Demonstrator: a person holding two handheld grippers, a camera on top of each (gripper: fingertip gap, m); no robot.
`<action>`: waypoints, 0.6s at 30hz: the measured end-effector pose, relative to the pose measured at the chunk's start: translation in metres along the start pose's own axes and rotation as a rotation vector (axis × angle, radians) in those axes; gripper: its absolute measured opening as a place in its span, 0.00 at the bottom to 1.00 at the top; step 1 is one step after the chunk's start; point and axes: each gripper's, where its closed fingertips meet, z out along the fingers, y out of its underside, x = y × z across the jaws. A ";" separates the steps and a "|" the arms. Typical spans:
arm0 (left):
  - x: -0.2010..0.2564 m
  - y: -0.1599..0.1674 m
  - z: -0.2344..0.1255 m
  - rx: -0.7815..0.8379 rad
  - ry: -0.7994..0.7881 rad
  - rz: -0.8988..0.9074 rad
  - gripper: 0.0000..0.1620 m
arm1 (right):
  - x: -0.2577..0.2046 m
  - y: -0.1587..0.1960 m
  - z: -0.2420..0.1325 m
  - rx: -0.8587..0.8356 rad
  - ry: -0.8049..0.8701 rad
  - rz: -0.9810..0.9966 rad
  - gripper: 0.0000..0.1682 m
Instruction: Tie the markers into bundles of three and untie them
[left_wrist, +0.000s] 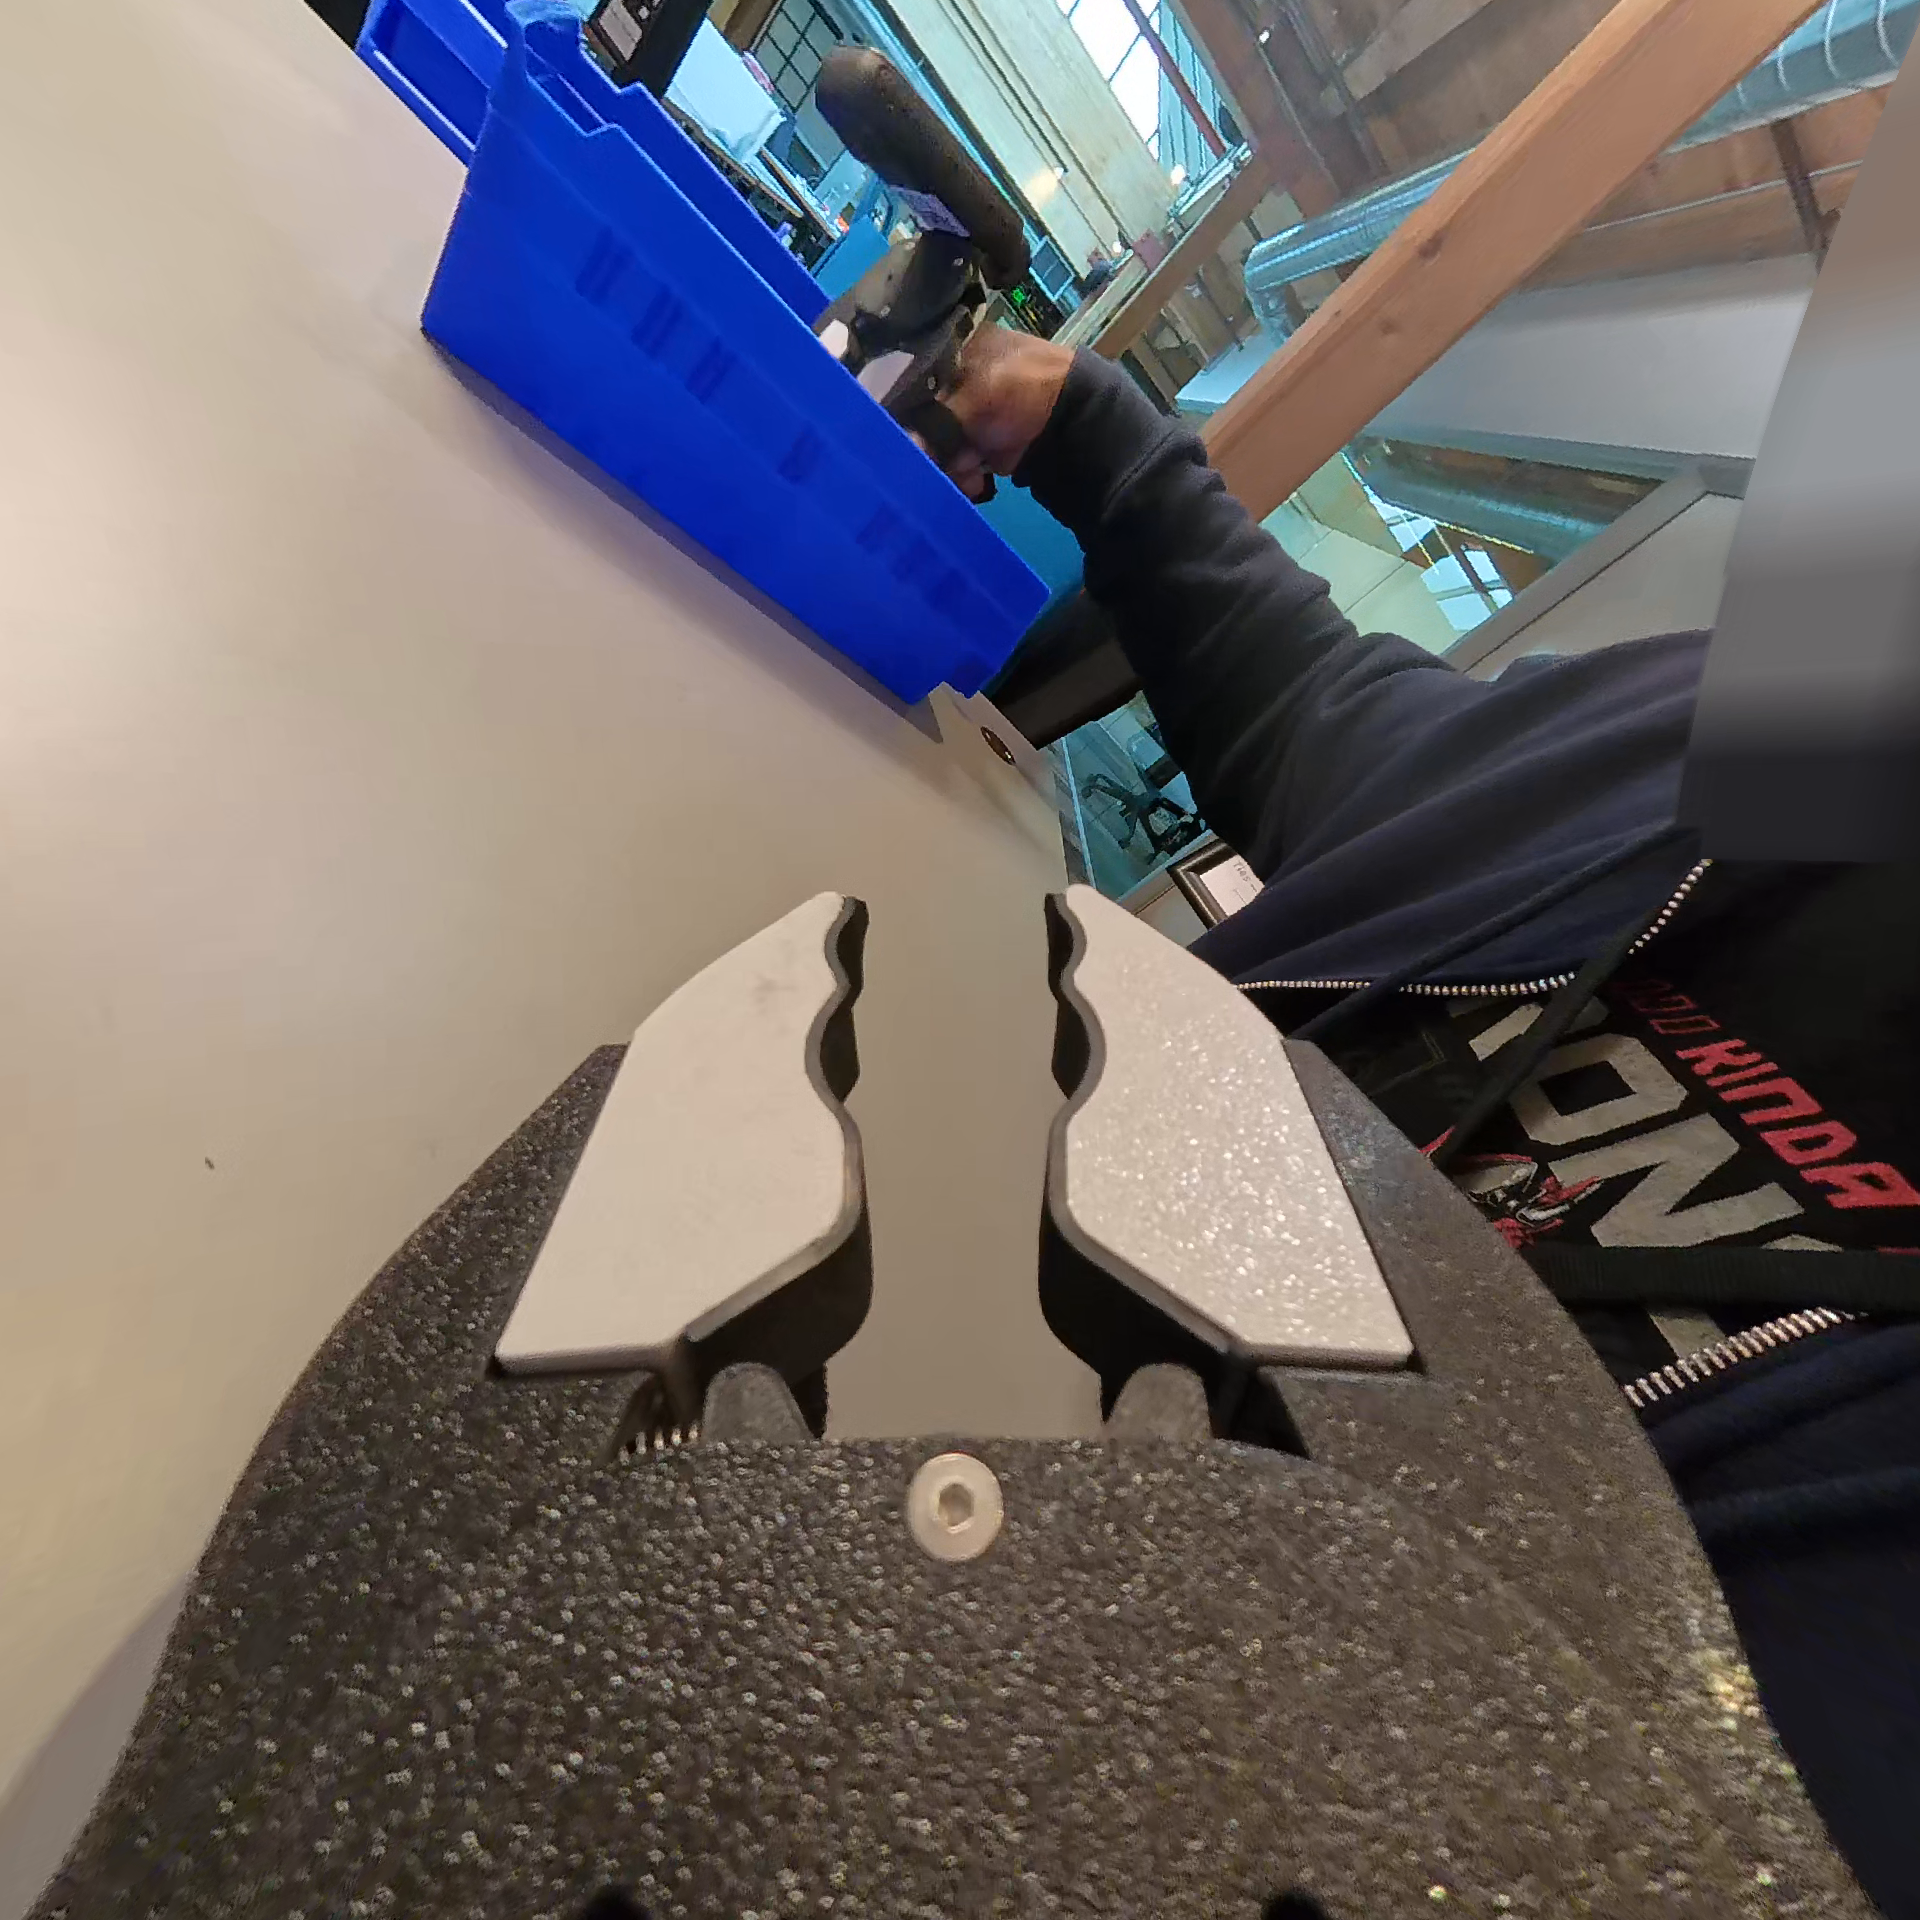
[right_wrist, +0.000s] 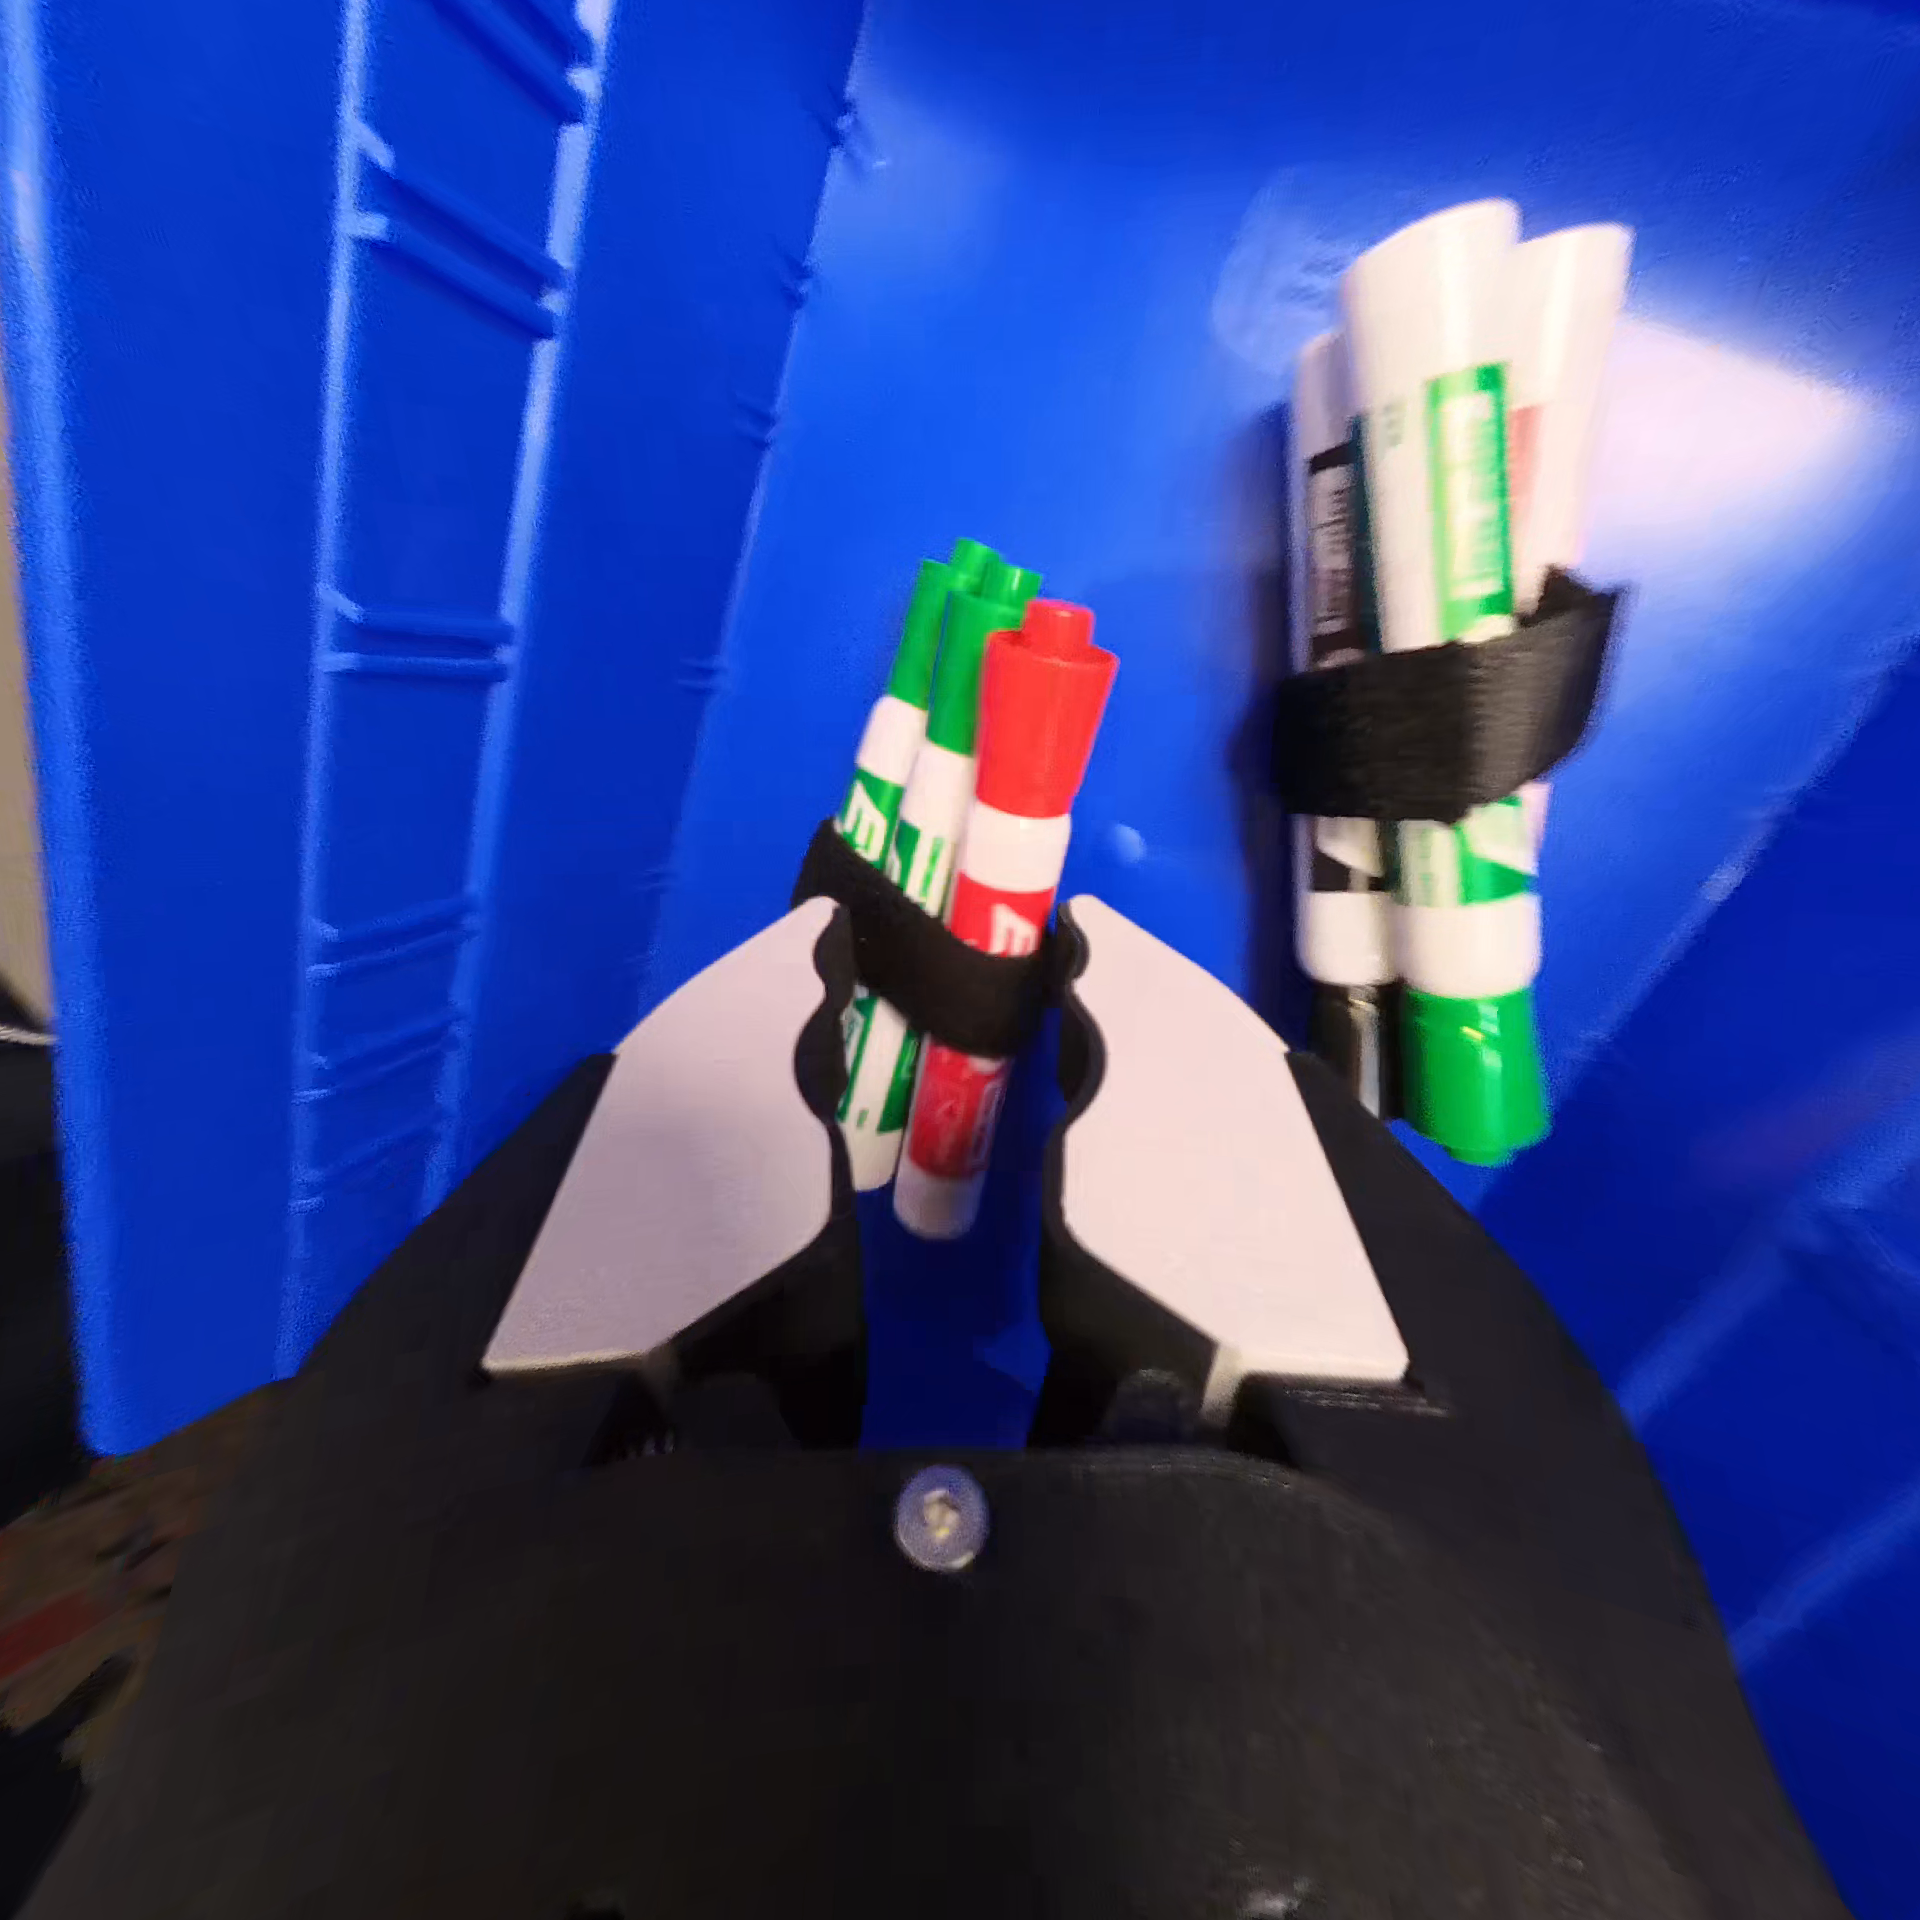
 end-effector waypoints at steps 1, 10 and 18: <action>0.000 0.000 0.001 -0.003 0.002 0.008 0.21 | 0.007 0.000 -0.004 -0.001 0.060 -0.019 0.22; 0.004 -0.019 -0.011 0.031 -0.045 0.150 0.25 | -0.009 -0.016 -0.081 0.164 0.316 -0.126 0.32; 0.001 -0.042 -0.068 0.075 -0.291 0.371 0.37 | -0.149 -0.071 -0.102 0.424 0.284 -0.303 0.29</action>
